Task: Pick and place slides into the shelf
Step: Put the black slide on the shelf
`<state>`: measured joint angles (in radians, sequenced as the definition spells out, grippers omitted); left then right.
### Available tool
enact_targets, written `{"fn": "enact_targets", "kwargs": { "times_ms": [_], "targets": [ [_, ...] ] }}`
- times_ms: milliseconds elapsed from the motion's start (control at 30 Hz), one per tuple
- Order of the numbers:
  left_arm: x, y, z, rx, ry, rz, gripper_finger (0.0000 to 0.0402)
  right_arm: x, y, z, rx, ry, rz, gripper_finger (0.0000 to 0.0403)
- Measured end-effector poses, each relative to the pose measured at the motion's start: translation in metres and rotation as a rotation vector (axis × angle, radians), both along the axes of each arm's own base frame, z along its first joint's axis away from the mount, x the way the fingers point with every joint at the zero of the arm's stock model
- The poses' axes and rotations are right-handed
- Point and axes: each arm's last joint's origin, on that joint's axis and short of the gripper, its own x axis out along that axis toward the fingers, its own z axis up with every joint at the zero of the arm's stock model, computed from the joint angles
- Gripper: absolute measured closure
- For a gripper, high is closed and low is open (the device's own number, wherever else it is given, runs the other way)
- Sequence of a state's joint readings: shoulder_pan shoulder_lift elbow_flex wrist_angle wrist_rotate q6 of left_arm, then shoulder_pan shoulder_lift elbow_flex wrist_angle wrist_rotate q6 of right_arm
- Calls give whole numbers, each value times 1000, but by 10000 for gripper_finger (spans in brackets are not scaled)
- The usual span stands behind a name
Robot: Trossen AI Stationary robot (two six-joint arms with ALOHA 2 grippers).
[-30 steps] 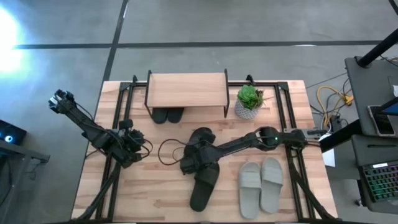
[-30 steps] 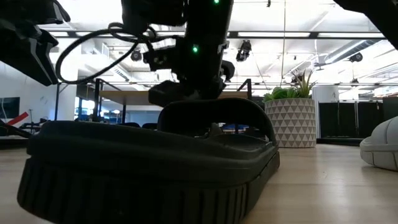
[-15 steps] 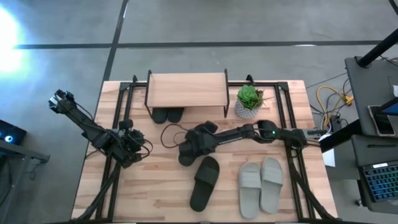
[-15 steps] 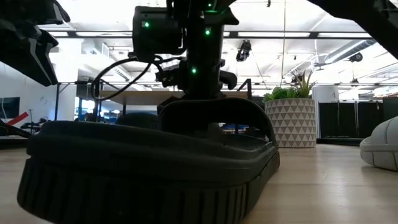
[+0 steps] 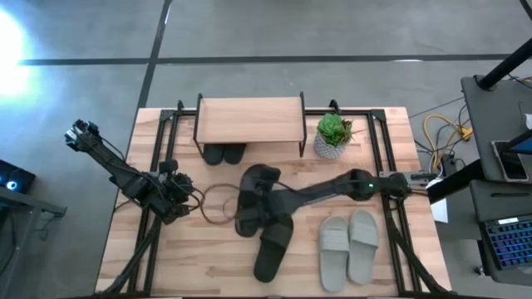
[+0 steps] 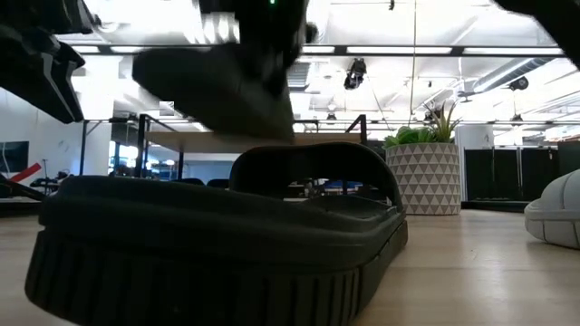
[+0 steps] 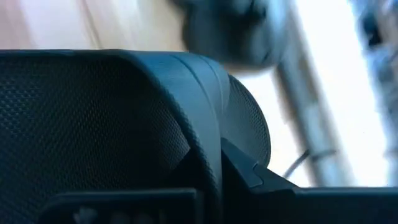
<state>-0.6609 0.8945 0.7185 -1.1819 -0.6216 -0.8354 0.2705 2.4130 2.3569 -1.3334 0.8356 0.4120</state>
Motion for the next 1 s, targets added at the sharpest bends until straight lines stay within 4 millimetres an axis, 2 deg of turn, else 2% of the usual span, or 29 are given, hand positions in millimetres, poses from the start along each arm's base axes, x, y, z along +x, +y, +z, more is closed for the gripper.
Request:
{"fn": "enact_targets", "kwargs": {
  "times_ms": [100,200,300,433,567,700,833,1000],
  "targets": [
    [1,-1,3,-35,-19,34,283,-10,6,26,-107,23,123,390],
    [2,-2,5,-71,-45,73,283,-12,-14,44,-156,34,126,390],
    [3,-3,6,-107,-75,106,283,-9,-48,56,-244,27,58,390],
    [7,-6,6,-159,-122,140,283,0,-102,74,-255,27,37,390],
    [16,-13,7,-212,-182,137,283,13,-155,82,-274,45,105,390],
    [26,-20,6,-245,-231,122,283,23,-197,96,-351,29,242,390],
    [33,-26,2,-220,-214,94,283,21,-237,101,-425,40,244,390],
    [37,-29,-2,-204,-186,88,283,6,-275,92,-318,24,150,390]
  ]
}}
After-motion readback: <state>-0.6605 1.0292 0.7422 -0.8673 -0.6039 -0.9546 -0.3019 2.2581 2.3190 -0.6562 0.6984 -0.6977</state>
